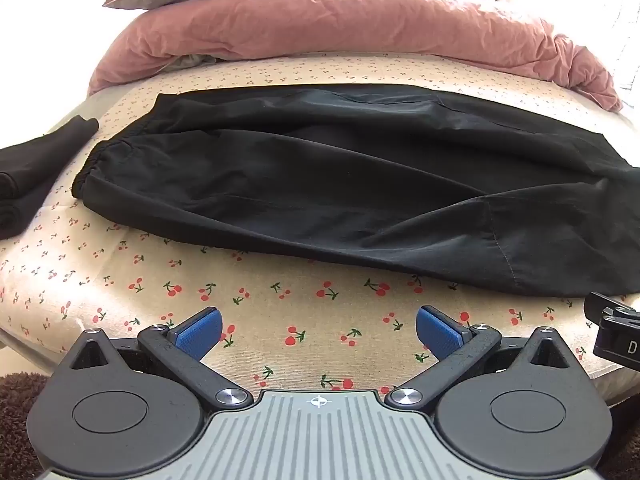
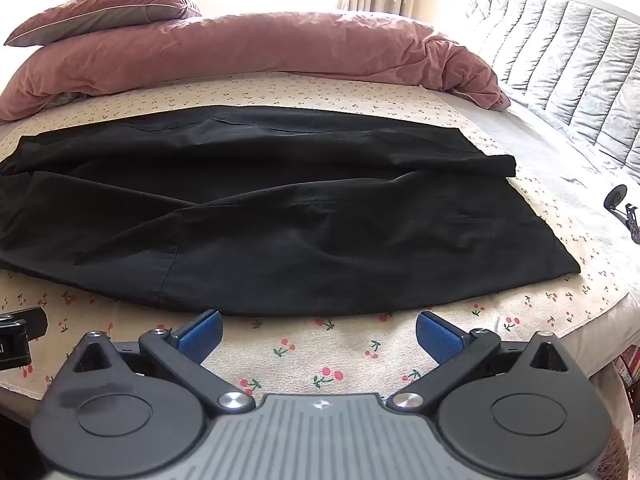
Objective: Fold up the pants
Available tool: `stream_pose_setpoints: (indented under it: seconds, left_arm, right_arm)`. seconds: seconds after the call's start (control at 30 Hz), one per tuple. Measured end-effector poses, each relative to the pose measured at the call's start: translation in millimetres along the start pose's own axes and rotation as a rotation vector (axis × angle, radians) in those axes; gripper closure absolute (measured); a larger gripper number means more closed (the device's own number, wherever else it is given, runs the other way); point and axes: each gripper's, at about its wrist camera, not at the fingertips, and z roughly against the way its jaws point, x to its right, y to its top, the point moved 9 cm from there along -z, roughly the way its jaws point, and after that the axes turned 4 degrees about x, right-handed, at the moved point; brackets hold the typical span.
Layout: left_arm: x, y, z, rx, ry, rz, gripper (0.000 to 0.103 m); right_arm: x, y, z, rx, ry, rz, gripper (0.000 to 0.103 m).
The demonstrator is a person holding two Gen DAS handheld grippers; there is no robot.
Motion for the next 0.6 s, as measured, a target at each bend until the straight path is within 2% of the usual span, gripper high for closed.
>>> stream_pose_setpoints:
  seconds: [0.6]
  left_arm:
    - [-1.1, 0.2, -0.1, -0.007, -0.012, 0.013, 0.0]
  right_arm:
    - [0.7, 0.1, 0.2, -0.003, -0.004, 0.002, 0.0]
